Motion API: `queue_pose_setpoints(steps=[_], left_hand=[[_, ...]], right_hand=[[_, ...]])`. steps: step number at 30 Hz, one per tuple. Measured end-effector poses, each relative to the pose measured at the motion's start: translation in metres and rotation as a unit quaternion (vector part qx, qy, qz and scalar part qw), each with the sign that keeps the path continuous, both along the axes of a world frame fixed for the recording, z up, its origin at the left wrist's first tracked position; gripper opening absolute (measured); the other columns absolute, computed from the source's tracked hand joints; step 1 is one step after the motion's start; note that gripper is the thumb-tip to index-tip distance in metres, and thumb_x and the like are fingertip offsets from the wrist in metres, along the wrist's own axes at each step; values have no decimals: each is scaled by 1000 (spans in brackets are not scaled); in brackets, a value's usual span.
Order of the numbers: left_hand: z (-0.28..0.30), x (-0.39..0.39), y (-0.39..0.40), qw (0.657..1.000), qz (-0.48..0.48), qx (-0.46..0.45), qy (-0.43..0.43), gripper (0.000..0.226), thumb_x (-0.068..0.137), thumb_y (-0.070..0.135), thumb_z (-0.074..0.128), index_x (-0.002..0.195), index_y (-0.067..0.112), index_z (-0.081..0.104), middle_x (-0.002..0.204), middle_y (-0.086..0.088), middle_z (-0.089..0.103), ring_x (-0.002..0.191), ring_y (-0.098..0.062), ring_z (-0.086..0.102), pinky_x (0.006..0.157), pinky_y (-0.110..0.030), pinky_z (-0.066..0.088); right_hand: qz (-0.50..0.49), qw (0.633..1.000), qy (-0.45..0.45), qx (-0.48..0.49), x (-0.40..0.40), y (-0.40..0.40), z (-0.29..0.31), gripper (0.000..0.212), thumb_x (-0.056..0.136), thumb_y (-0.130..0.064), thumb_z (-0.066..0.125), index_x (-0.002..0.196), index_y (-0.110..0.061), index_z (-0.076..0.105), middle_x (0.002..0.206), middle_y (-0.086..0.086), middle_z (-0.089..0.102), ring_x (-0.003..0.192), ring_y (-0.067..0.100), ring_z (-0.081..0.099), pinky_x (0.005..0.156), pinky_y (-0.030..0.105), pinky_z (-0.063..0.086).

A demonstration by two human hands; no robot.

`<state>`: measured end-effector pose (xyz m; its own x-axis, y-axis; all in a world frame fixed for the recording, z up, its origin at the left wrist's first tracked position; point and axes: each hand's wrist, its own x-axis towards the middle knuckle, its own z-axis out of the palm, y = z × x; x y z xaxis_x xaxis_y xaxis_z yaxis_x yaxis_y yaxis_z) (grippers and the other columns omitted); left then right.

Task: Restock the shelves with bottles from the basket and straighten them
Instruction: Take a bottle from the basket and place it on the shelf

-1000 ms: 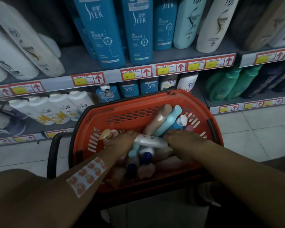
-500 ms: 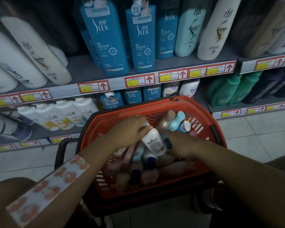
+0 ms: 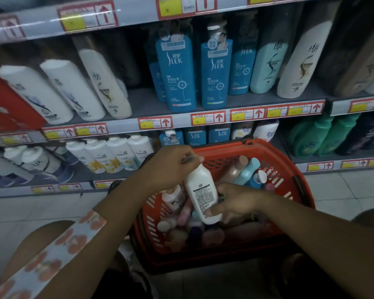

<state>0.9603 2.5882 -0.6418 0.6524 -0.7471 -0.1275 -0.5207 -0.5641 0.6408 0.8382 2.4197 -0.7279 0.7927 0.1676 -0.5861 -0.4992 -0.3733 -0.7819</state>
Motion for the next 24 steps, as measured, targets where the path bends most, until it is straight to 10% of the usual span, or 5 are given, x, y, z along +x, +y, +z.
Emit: queue_pose_setpoints(steps=[8,14,24], left_hand=[[10,-6,36,992,124,-28,-9,30,90,52,65,82,25,58,82,12,61,79,-2,58,64,-27,40],[20,-5,41,990,76,-119,-33,16,86,29,75,80,27,60,79,14,62,76,2,59,64,-13,41],[21,6,46,951,90,-237,176,33,86,1,75,111,21,68,111,3,73,104,-10,71,93,-35,57]], right_hand=[[-52,994,-93,5,-4,37,12,30,88,-13,72,111,-29,62,85,-5,68,57,2,59,49,20,45],[-31,996,-49,68,-7,45,19,73,64,-31,83,131,-26,54,84,-9,70,61,12,59,50,29,48],[-137,980,-117,91,-8,51,13,43,79,-11,85,109,-24,58,84,3,76,57,20,63,49,31,54]])
